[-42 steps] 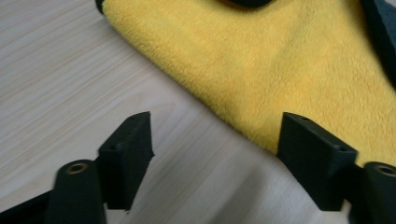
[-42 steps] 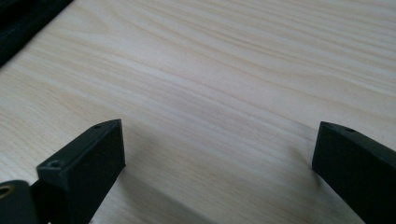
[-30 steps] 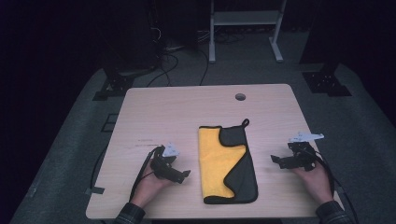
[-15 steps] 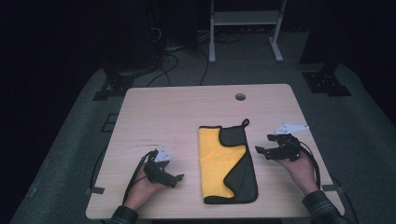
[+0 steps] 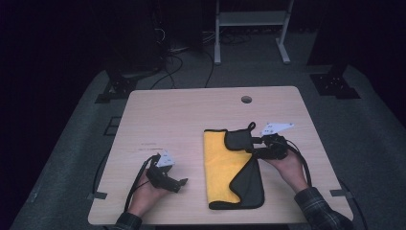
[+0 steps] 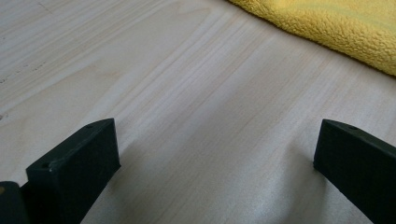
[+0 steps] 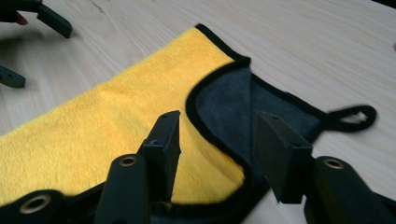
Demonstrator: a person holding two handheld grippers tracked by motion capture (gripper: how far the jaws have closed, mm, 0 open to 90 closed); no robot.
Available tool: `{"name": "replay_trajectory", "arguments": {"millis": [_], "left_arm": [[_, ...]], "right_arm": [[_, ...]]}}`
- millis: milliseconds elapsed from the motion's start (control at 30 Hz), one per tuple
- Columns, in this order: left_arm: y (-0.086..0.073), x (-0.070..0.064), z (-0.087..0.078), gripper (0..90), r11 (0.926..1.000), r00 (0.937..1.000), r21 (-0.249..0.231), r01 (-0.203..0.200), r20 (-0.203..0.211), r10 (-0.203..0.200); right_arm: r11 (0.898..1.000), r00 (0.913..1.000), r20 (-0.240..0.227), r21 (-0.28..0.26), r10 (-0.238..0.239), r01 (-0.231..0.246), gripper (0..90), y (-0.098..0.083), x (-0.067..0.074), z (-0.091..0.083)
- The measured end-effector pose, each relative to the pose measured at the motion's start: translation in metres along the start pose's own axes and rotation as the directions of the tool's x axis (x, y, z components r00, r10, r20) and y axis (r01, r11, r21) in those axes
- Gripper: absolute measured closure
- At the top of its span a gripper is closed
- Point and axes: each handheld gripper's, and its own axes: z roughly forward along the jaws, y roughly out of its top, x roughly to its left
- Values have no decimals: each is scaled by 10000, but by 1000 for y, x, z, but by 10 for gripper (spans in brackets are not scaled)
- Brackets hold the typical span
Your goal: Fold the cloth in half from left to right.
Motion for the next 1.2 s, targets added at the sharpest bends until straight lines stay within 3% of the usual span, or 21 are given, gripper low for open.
{"name": "replay_trajectory", "arguments": {"millis": [167,467,833,1000,1200], "left_arm": [[1,2,1,0,10000,10000,-35,27,17,-27],[1,3,1,0,10000,10000,-9,-7,15,7],[1,3,1,0,10000,10000,6,-27,23,27],[1,3,1,0,10000,10000,7,-29,28,29],[1,3,1,0,10000,10000,8,-33,29,33]], "right_arm": [[9997,9993,-269,-24,-254,253,539,10,7,18],[9978,9975,-598,527,-374,406,576,16,13,52],[9909,9984,-351,1255,-438,478,632,14,8,86],[9897,9975,-290,1264,-638,669,797,14,10,86],[9959,9993,-119,828,-352,361,811,24,-1,73]]}}
